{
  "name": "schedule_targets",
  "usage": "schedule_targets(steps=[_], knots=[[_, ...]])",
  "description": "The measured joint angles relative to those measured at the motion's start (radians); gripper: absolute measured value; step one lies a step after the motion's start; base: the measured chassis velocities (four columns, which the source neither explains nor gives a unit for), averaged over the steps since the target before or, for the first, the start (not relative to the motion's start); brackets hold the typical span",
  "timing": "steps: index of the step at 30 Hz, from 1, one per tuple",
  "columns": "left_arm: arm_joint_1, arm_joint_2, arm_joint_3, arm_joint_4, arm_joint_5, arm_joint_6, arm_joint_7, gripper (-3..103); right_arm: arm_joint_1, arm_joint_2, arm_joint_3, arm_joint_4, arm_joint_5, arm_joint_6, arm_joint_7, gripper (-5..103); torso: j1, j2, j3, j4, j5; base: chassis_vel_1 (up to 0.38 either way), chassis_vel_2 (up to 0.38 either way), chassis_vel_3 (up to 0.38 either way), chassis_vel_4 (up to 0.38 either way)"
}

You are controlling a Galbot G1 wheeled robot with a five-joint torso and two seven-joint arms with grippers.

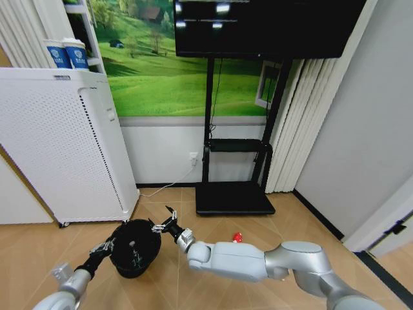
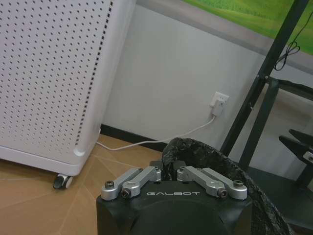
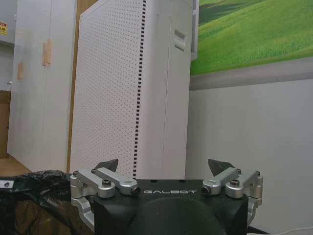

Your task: Pick up the trash bin and place the garbage on the floor into it.

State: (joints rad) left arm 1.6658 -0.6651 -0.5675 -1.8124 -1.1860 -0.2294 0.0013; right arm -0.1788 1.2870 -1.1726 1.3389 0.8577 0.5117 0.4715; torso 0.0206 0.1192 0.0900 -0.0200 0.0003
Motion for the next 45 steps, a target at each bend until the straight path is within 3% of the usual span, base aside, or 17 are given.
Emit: schedule_targets(steps=[10,15,21,27,29,33,36,45], knots=[[0.019,-0.009,0.004,-0.041,0.021,-0.001,0.0,8,-0.012,-0.015,0.016,-0.005,-0.02,0.008,0.008,100,0.0,0.0,0.0,-0.0002,-0.0001,-0.182,-0.181,0.182,0.172],[0.041,-0.027,0.003,-0.066,0.037,-0.001,-0.002,8,-0.031,0.0,0.022,-0.037,-0.075,-0.023,0.064,100,0.0,0.0,0.0,-0.0004,0.0002,-0.258,-0.25,0.261,0.248],[0.073,-0.048,-0.005,-0.075,0.056,-0.004,0.003,8,-0.049,-0.022,0.031,-0.037,-0.055,-0.039,0.072,100,0.0,0.0,0.0,-0.0005,0.0001,-0.17,-0.189,0.149,0.153],[0.096,-0.069,-0.014,-0.085,0.069,-0.011,0.004,8,-0.071,-0.032,0.039,-0.044,-0.149,-0.054,0.117,100,0.0,0.0,0.0,-0.0002,-0.0004,-0.008,-0.015,0.01,0.006],[0.105,-0.074,-0.018,-0.087,0.072,-0.013,0.006,8,-0.072,-0.036,0.039,-0.037,-0.146,-0.06,0.121,100,0.0,0.0,0.0,-0.0001,-0.0003,0.0,0.0,0.0,0.0],[0.145,-0.1,-0.028,-0.089,0.106,-0.024,0.026,8,-0.069,-0.046,0.031,0.005,-0.002,-0.097,0.127,100,0.0,0.0,0.0,-0.0002,-0.0003,0.0,0.0,0.0,0.0],[0.171,-0.113,-0.032,-0.1,0.118,-0.027,0.036,8,-0.069,-0.04,0.029,0.013,0.052,-0.104,0.132,100,0.0,0.0,0.0,-0.0001,-0.0004,0.0,0.0,0.0,0.0],[0.216,-0.121,-0.058,-0.127,0.13,-0.032,0.053,8,-0.061,-0.029,0.005,-0.022,0.032,-0.079,0.117,100,0.0,0.0,0.0,-0.0001,-0.0004,-0.085,0.046,0.089,-0.029]])
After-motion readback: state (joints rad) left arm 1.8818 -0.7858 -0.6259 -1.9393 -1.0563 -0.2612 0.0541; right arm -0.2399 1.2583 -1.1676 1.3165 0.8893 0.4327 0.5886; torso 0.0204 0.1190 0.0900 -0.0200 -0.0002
